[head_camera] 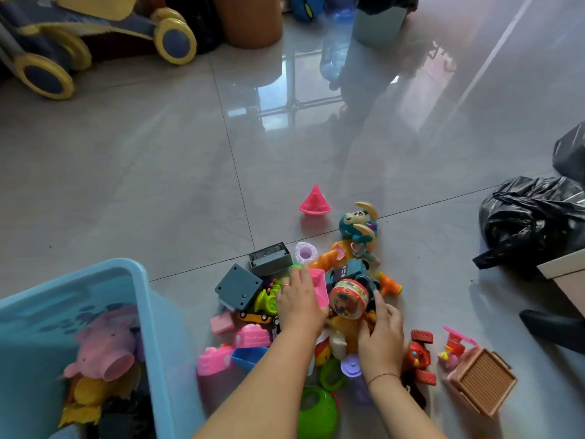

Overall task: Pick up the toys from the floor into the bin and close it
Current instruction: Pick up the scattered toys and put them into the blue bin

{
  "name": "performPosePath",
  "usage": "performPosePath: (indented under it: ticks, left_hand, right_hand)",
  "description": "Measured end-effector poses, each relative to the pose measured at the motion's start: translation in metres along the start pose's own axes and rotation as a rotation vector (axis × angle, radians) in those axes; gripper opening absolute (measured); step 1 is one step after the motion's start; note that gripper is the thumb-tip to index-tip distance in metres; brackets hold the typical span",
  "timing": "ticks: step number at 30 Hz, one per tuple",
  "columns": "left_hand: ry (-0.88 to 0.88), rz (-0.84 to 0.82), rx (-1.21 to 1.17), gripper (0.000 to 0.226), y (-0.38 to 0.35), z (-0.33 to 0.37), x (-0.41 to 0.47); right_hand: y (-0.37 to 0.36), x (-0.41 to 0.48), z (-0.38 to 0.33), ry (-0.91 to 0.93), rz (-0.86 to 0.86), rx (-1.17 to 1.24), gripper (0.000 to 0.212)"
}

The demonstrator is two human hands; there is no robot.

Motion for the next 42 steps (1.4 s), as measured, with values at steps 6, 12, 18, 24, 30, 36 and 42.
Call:
performPosePath:
  ticks: [6, 12, 18, 24, 30, 36, 42]
  left_hand:
    - [0.120, 0.088, -0.150, 0.089, 0.027, -0.014, -0.032]
    - [0.136, 0.289, -0.378, 0.094, 0.099, -0.035, -0.089]
    - [0.328, 0.639, -0.469, 0.095, 0.181, -0.098, -0.151]
    - [0.752, 0.760, -0.415, 0.090, 0.229, -0.194, -0.188]
    - [0.771, 0.726, -0.330, 0.097, 0.261, -0.236, -0.186]
    - [0.778, 0.685, -0.341, 0.076, 0.256, -0.242, -0.180]
    - [0.553, 0.594, -0.361, 0.064, 0.221, -0.174, -0.156]
  right_hand:
    - [0.014, -0.019, -0.002, -0.075, 0.109, 0.164, 0.033]
    - [0.058, -0.046, -0.035, -0.115, 0.089, 0.315, 0.026]
    - [0.104, -0.128, -0.118, -0.004, -0.176, 0.614, 0.028]
    - [0.121, -0.239, -0.182, 0.043, -0.527, 0.772, 0.030]
    - [0.100, -0.283, -0.209, 0.148, -0.747, 0.634, 0.034]
    - [0.097, -0.259, -0.179, 0.126, -0.740, 0.543, 0.048]
    - [0.112, -0.191, -0.143, 0.058, -0.469, 0.704, 0.032]
Point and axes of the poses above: each hand's wrist, its own x-axis towards the middle knuckle, its own y-axis out of the back of the hand, z = x × y, the point moved 2 cm from there along x, towards the middle knuckle, and after that the axes turned 12 degrees about z, right-handed, at the moved point
